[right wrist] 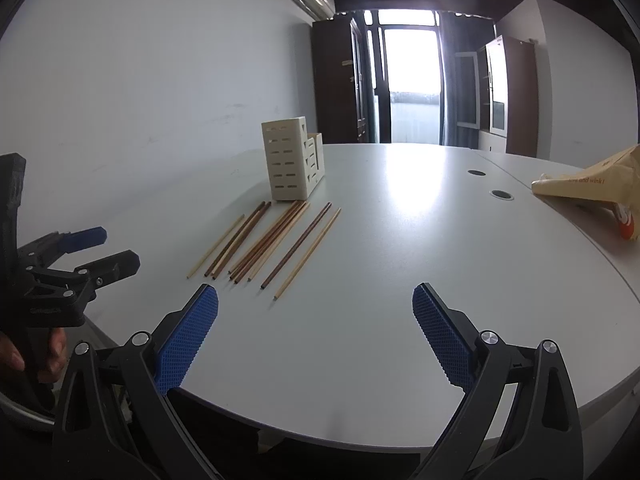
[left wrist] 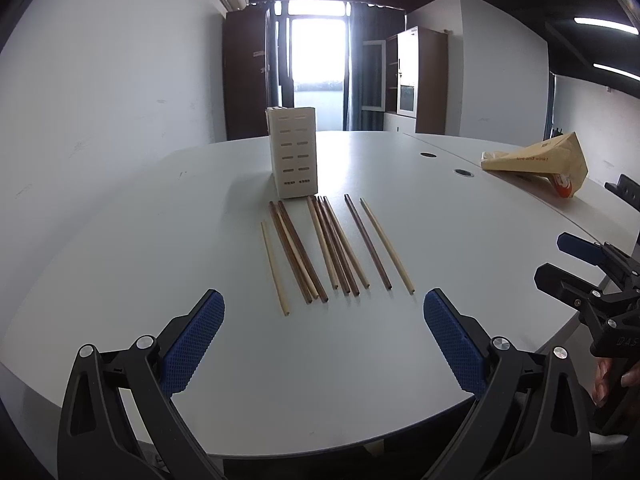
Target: Organize utensils
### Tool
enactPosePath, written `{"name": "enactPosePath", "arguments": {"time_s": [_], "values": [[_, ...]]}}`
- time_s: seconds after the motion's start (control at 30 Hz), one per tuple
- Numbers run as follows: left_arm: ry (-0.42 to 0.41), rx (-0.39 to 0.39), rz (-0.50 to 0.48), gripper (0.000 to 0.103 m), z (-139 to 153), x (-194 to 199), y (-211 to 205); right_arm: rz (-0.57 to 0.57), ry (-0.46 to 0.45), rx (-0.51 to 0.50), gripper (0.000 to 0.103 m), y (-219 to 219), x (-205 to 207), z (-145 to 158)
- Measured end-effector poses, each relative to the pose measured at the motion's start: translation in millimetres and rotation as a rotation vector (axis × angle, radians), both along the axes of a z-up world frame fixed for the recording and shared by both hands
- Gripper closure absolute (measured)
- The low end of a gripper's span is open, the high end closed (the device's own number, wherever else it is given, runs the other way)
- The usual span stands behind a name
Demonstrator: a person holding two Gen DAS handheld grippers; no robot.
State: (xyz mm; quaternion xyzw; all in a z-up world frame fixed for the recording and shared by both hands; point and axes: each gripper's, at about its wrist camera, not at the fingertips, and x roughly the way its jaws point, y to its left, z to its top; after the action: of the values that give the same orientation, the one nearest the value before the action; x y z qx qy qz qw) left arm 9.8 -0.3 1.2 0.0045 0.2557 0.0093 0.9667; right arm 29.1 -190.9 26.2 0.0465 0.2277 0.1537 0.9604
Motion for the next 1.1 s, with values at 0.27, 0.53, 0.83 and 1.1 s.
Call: {"name": "enactPosePath", "arguments": {"time_s": [0.27, 0.53, 0.83, 1.1], "values": [[0.006, -0.001, 0.016, 0.006, -2.2, 1.3, 3.1, -0.008, 0.003, -0.006, 0.004, -1.8, 4.4, -1.0], [0.006, -0.006, 0.025, 0.006, -6.8, 13.1, 10.0, 0.005, 0.005, -0.027, 0.004, -2.6, 18.1, -2.1], [0.021, -0.042, 0.002, 0.006, -6.1, 62.6, 22.8, 0.0, 0.023, -0.037, 0.004, 3.7, 69.7, 3.3], [-0.004, -0.012, 0.017, 0.006, -3.6, 56.1, 24.9, 0.019, -0.01, -0.034, 0.004, 13.0, 66.6, 5.6]]}}
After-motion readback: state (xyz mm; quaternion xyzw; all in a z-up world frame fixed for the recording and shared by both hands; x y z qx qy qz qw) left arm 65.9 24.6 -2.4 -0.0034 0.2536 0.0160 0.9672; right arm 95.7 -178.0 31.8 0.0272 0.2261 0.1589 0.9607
